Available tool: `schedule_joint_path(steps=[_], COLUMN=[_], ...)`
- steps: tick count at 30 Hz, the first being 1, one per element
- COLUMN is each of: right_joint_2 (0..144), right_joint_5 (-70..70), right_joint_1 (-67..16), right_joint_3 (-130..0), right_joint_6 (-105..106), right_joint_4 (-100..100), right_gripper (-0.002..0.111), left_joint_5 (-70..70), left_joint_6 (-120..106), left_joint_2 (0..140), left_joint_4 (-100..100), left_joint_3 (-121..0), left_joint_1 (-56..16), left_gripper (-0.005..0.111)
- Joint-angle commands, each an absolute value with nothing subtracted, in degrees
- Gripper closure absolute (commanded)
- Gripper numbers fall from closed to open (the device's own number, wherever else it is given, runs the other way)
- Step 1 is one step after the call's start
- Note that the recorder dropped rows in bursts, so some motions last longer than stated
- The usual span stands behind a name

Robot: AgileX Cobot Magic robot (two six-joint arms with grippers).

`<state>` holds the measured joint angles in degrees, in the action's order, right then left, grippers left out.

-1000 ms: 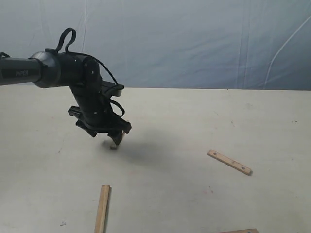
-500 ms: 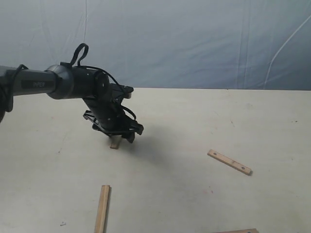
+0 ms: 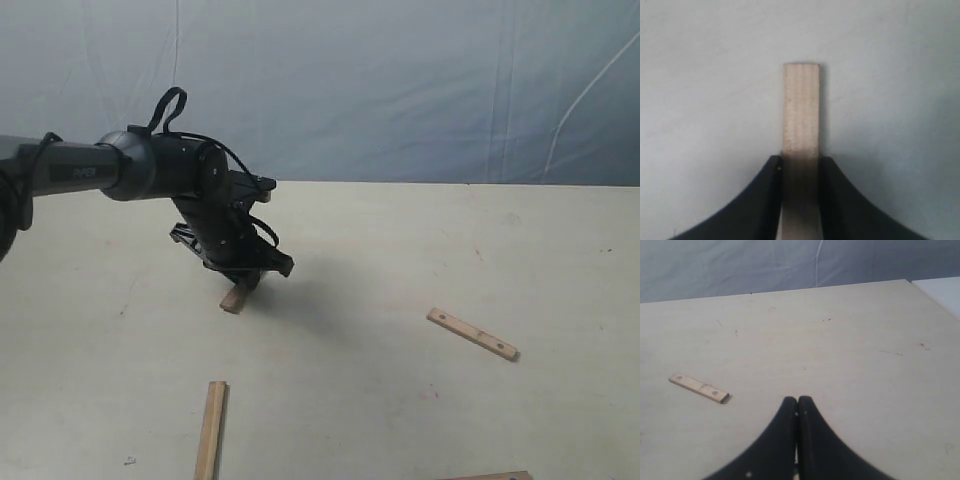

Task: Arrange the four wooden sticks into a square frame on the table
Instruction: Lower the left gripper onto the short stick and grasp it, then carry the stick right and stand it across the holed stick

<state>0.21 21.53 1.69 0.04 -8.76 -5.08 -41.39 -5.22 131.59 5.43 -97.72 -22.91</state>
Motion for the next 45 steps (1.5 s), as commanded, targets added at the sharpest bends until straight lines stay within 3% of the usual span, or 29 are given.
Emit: schedule_joint_path(steps=[1, 7, 17, 32, 45], right_joint_2=[0.00, 0.00, 0.00, 0.00, 0.00], right_joint_5=[20.74, 20.74, 20.95, 20.83, 20.98], right_joint_1=[1.98, 1.98, 1.98, 1.98, 1.98], right_joint_3=[0.00, 0.00, 0.00, 0.00, 0.00], right_joint_6=[-8.69, -8.69, -8.69, -8.69, -8.69], right_joint_4=[-5.24, -5.24, -5.24, -5.24, -5.24], right_gripper=[0.109, 0.109, 0.109, 0.109, 0.109], left_joint_5=[-42.81, -44.76, -41.03, -38.09, -36.07], left_joint_6=[-4.98, -4.98, -1.42, 1.44, 2.98], left_joint_2=[126.67, 121.29, 120.84, 127.78, 136.06], left_joint_4=[6.30, 7.27, 9.39, 11.78, 11.69], left_joint_3=[-98.28, -98.28, -98.28, -99.92, -107.43], left_joint_1=[-23.53, -26.07, -41.05, -47.36, -47.88], left_gripper=[0.107, 0.107, 0.107, 0.107, 0.107])
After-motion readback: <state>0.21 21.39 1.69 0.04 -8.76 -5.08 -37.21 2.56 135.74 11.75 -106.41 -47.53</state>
